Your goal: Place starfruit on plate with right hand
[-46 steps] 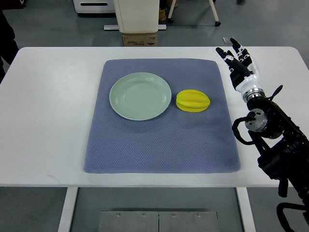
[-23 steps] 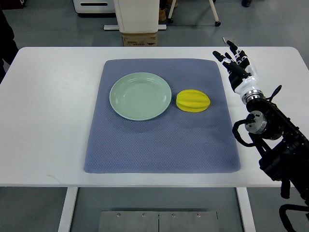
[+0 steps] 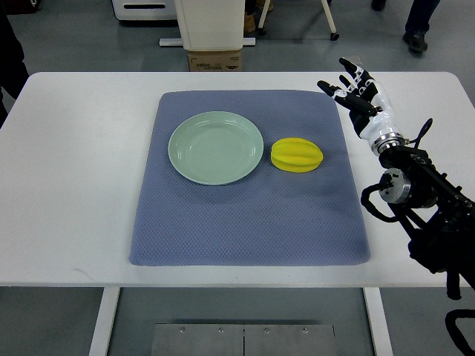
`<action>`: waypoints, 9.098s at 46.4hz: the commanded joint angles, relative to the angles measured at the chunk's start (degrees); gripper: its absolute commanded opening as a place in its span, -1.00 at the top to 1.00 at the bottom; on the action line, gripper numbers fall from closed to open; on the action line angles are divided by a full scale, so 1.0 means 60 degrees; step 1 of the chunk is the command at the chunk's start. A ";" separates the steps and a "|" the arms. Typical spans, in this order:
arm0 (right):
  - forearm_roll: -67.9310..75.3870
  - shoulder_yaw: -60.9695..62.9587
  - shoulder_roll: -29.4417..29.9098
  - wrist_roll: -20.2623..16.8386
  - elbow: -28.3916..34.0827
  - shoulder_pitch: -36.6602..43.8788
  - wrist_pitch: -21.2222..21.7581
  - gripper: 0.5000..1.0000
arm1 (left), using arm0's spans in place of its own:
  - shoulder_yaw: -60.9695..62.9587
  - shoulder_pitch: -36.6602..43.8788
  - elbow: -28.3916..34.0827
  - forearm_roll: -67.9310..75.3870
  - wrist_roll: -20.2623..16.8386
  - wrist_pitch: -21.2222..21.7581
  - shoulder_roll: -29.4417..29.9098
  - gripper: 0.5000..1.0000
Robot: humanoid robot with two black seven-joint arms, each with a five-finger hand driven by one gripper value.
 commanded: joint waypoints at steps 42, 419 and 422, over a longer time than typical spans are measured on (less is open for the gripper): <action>-0.1091 -0.7328 -0.1081 0.0288 0.0092 0.3660 -0.0023 -0.98 | 0.0000 0.0000 0.0000 -0.0001 -0.0001 0.0000 0.0000 -1.00; -0.0697 -0.8795 -0.1271 -0.0913 0.0429 0.5140 -0.0228 -1.00 | 0.0000 0.0000 0.0000 -0.0001 -0.0001 0.0000 0.0000 -1.00; -0.0184 -0.8298 -0.1359 -0.0927 0.0400 0.4833 -0.0330 -1.00 | 0.0000 0.0000 0.0000 -0.0001 -0.0001 0.0000 0.0000 -1.00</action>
